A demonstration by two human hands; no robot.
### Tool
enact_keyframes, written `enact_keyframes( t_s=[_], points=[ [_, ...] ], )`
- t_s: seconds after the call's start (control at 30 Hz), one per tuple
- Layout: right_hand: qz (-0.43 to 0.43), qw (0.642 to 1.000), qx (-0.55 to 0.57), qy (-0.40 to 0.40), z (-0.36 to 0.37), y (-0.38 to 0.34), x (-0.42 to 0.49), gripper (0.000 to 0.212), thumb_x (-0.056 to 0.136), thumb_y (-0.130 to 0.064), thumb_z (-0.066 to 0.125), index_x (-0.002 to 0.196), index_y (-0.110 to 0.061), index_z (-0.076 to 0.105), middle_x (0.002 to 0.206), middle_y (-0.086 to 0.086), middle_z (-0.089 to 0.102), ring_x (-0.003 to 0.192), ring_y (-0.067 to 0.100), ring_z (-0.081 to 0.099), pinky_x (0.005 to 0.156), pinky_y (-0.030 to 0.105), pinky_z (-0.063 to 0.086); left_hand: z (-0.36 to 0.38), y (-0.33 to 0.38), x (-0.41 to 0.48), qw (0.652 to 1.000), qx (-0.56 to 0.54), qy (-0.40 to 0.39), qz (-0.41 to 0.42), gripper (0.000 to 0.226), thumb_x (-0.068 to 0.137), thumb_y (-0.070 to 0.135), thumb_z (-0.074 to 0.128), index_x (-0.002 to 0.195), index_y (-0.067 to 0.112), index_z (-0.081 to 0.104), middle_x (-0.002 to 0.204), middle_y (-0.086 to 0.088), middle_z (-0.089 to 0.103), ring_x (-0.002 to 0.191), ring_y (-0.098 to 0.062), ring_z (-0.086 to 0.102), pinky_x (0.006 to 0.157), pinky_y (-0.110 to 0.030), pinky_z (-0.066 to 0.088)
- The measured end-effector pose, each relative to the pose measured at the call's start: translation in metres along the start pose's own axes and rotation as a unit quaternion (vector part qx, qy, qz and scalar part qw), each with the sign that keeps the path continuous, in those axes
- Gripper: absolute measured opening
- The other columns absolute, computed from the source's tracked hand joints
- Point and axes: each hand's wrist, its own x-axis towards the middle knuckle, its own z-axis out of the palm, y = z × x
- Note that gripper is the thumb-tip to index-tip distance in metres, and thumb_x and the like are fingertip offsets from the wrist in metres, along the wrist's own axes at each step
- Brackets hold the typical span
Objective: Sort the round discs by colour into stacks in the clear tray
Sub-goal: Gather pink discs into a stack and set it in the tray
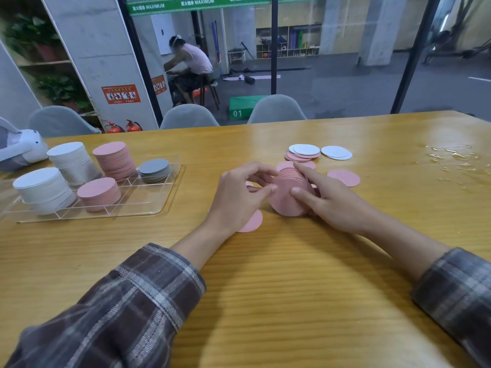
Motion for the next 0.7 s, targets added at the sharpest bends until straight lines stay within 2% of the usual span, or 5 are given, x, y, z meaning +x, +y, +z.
enact_keyframes(
  t_s=[0.1,0.2,0.4,0.57,0.7],
  points=[
    [-0.003,1.000,-0.004,0.005,0.000,0.000,0.001,0.061,0.104,-0.038,0.053,0.159,-0.026,0.031,0.121,-0.005,0.063,0.101,0.008,0.058,0.086,0.019,0.042,-0.012,-0.011,0.005,0.998,0.057,0.003,-0.004,0.016,0.089,0.012,0.079,0.103,0.019,0.079,0.094,0.009,0.074,0.088,-0.005,0.069,0.076,-0.015,0.054],
    [0.003,1.000,-0.006,0.011,-0.002,0.002,0.000,0.058,0.105,-0.037,0.051,0.158,-0.030,0.030,0.101,0.003,0.068,0.087,0.013,0.059,0.076,0.021,0.043,-0.030,-0.033,0.008,0.983,0.182,-0.005,-0.028,0.015,0.093,0.017,0.072,0.106,0.022,0.077,0.105,0.008,0.071,0.094,-0.006,0.062,0.082,-0.008,0.039],
    [0.001,0.999,-0.025,0.025,-0.002,0.005,0.001,0.060,0.104,-0.038,0.051,0.159,-0.035,0.027,0.095,-0.003,0.065,0.081,0.003,0.053,0.072,0.023,0.037,-0.042,-0.052,0.006,0.954,0.268,-0.089,-0.099,0.021,0.097,0.037,0.067,0.112,0.025,0.075,0.107,0.005,0.069,0.103,-0.016,0.058,0.094,-0.037,0.047],
    [0.009,0.999,-0.026,0.027,0.000,0.004,0.001,0.060,0.104,-0.038,0.051,0.159,-0.036,0.027,0.087,-0.005,0.062,0.075,0.003,0.052,0.067,0.019,0.036,-0.040,-0.044,0.006,0.969,0.215,-0.087,-0.082,0.020,0.092,0.022,0.073,0.111,0.024,0.076,0.103,0.009,0.075,0.097,-0.005,0.067,0.080,-0.006,0.043],
    [0.019,0.999,-0.026,0.031,-0.001,0.002,0.001,0.060,0.104,-0.037,0.051,0.159,-0.032,0.028,0.089,-0.004,0.063,0.071,0.000,0.052,0.065,0.014,0.037,-0.035,-0.039,0.005,0.968,0.218,-0.107,-0.065,0.018,0.091,0.017,0.071,0.107,0.022,0.078,0.101,0.007,0.073,0.092,-0.004,0.066,0.080,-0.008,0.046]
  ],
)
